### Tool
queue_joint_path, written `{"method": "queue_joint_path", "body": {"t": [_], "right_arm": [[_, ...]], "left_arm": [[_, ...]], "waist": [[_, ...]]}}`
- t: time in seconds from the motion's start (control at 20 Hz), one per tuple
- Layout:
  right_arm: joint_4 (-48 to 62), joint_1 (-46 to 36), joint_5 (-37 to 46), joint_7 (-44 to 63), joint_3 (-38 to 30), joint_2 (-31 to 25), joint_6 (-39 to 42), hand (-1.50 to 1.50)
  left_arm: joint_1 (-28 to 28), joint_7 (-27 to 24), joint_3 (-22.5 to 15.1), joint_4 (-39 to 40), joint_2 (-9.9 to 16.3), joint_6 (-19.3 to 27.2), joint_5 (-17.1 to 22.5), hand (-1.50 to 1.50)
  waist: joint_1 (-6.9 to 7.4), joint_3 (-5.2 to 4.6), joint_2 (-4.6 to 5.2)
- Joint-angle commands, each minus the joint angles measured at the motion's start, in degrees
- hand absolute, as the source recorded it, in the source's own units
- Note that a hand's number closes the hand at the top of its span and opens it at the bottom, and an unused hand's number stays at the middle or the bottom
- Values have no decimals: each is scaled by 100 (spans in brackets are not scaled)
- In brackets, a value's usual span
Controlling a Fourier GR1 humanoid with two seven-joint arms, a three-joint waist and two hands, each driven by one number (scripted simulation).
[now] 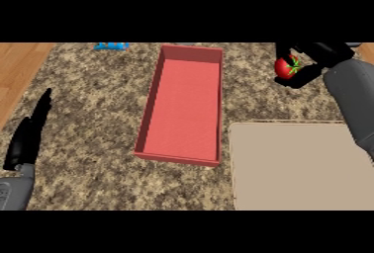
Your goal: Pick the tomato from the tray and place it in the cardboard box
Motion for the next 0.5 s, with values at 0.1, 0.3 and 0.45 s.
{"method": "queue_joint_path", "body": {"t": [0.1, 0.3, 0.45], "right_arm": [[212, -510, -160, -489, -74, 274, 461, 150], [315, -879, -407, -180, -161, 654, 1147, 150], [378, -1114, -509, 353, -197, 1151, 1264, 150]], "left_arm": [[363, 85, 30, -374, -16, 33, -55, 0], [223, -329, 214, 195, 95, -140, 36, 0], [405, -127, 267, -94, 126, -202, 107, 0]], "waist": [[-84, -8, -66], [-161, -16, -64], [-133, -14, -86]]}}
